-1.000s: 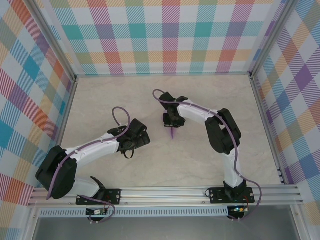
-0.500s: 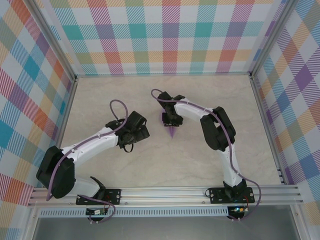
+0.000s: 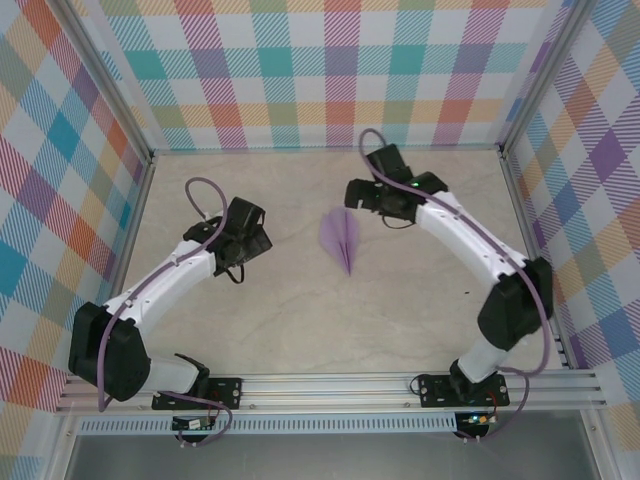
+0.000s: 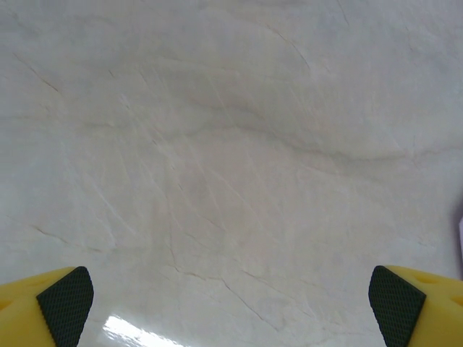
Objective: Fold a paper plane with a square sheet of paper (pick it up from the middle)
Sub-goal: Move the paper plane to the center of the table, then reset both arms
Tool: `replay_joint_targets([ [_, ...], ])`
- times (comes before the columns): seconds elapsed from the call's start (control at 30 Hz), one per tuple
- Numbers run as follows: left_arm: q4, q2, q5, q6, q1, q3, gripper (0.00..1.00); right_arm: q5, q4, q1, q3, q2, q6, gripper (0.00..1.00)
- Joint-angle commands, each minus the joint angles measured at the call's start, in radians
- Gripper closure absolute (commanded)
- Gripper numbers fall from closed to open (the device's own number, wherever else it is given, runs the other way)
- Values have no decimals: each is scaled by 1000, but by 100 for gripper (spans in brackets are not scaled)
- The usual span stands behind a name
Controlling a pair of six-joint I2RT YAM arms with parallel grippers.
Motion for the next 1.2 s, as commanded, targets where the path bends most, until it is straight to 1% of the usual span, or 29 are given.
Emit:
replay_joint_targets([
  [0.0,49,-35,-100,142,44,-8,0,126,56,-70,-117,-71,-79,0],
  [0.2,188,-93,-225,302,136,-97,0,202,264,-237,-352,-194,-175,0],
  [0.33,297,-125,-304,362,190,-184,0,194,409,-320,-512,-257,-211,0],
  [0.5,472,-164,-290,415,252,-320,0,195,701,-353,-771,-342,-320,0],
  [0.57,529,-168,-289,450,272,-369,0,191,777,-358,-847,-350,-341,0],
  [0.67,637,-172,-244,489,308,-448,0,144,894,-360,-944,-355,-378,0],
  [0.8,878,-163,-137,548,342,-561,0,95,1021,-360,-1027,-349,-437,0],
  [0.93,1081,-150,-52,633,352,-647,0,31,1153,-360,-1081,-321,-487,0],
  [0.97,1119,-148,-33,650,353,-663,0,18,1152,-360,-1077,-317,-492,0],
  [1.17,1285,-116,93,712,362,-708,0,-37,1317,-360,-1103,-271,-549,0],
])
